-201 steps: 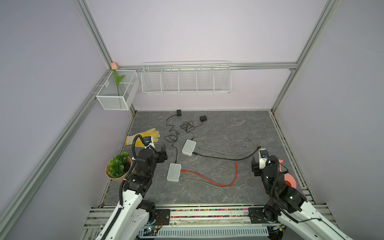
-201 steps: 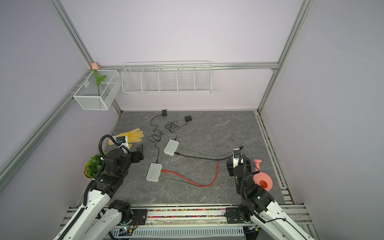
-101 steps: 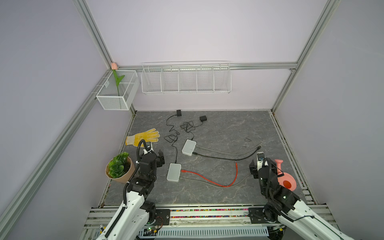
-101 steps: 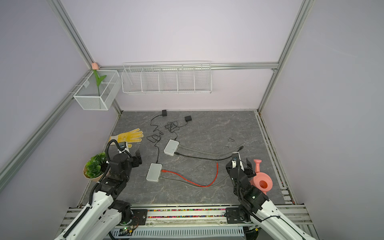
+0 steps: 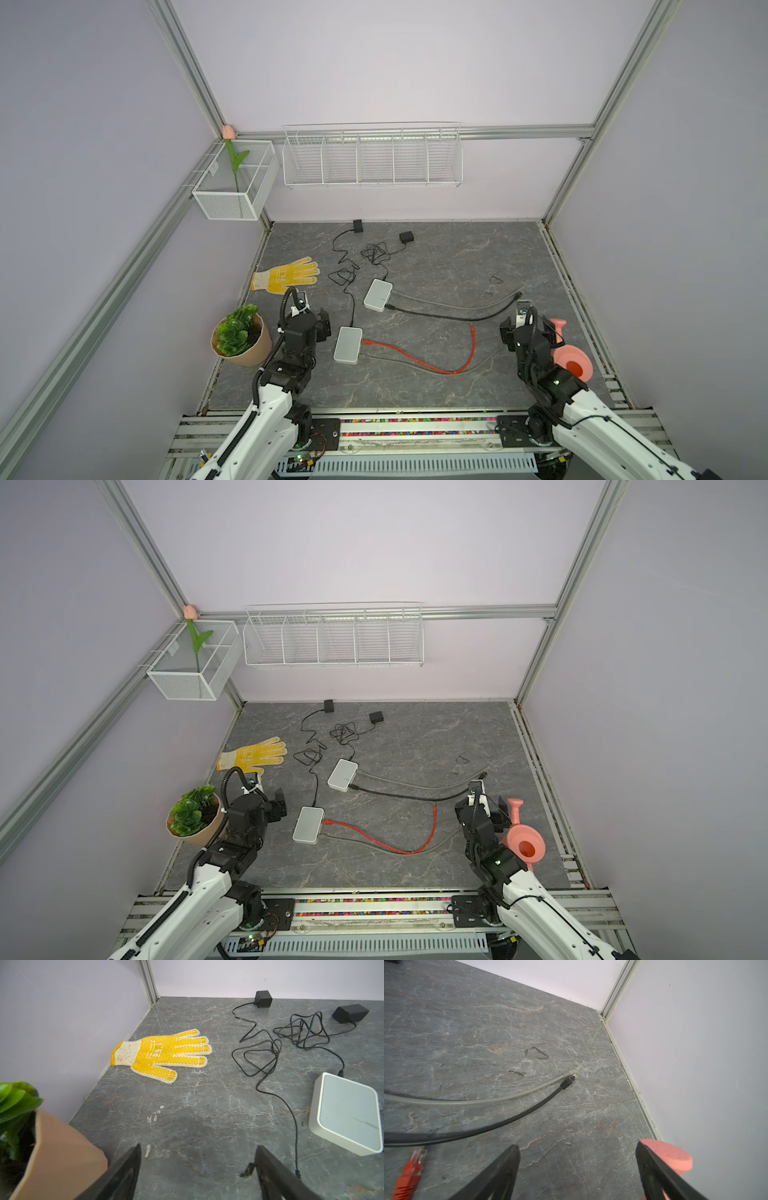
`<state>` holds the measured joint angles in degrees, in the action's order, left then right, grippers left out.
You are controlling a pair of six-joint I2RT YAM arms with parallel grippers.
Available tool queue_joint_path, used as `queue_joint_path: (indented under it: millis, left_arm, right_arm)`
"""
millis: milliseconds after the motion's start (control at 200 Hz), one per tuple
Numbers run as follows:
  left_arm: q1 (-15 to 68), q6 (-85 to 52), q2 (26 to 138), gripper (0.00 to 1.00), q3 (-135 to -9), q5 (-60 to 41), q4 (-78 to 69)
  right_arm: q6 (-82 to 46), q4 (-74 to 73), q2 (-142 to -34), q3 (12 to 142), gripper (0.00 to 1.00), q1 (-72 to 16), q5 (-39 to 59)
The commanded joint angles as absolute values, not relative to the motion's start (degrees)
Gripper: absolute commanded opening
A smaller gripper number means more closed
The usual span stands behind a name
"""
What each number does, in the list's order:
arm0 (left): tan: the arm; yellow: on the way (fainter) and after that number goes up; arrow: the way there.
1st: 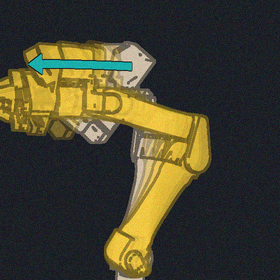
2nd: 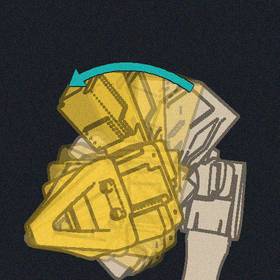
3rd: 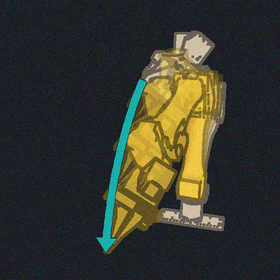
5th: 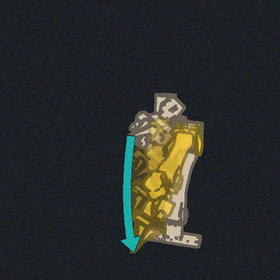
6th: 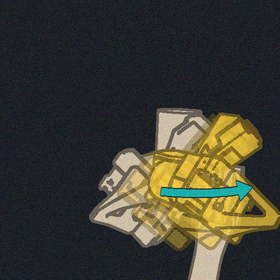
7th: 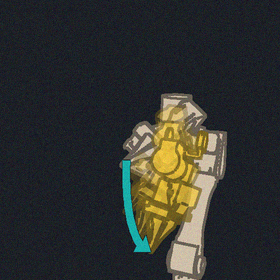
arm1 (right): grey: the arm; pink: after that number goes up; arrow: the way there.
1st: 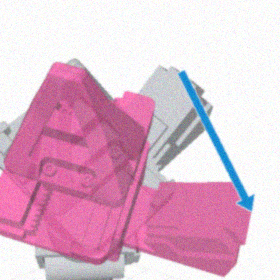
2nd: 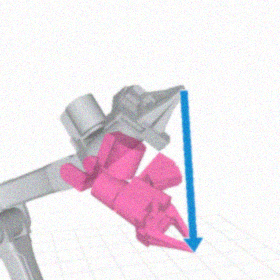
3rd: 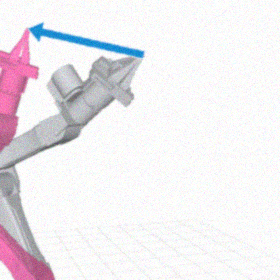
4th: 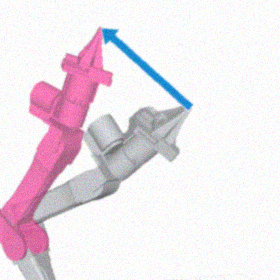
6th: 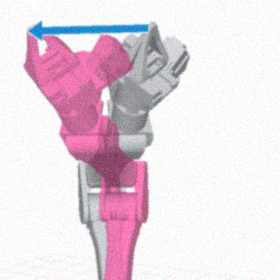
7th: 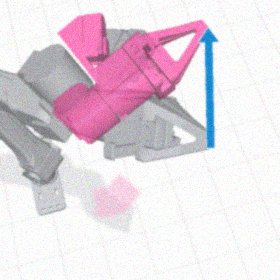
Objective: Insert the plug into the switch port
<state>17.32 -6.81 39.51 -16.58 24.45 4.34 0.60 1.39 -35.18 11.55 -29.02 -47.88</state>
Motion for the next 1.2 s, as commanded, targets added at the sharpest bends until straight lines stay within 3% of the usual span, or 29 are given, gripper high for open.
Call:
queue_joint_path:
  millis: [0,1130,1175,1195]
  left_arm:
    - [17.6,-6.5,38.4,0.86,-15.9,25.6,3.3]
    - [17.5,-6.3,38.3,0.91,-12.0,32.0,-9.9]
    - [17.5,-7.1,37.6,0.91,-12.0,33.2,-9.4]
    - [17.4,-7.1,37.3,0.91,-10.4,33.2,-9.3]
  right_arm:
    - [0.1,-2.5,-36.5,11.6,0.91,-28.5,-47.2]
    - [5.0,-17.0,-43.7,10.1,0.95,-22.7,-42.8]
    - [5.1,-16.9,-43.4,9.9,0.99,-22.7,-42.7]
    - [5.0,-16.9,-43.2,9.9,0.89,-22.7,-42.6]
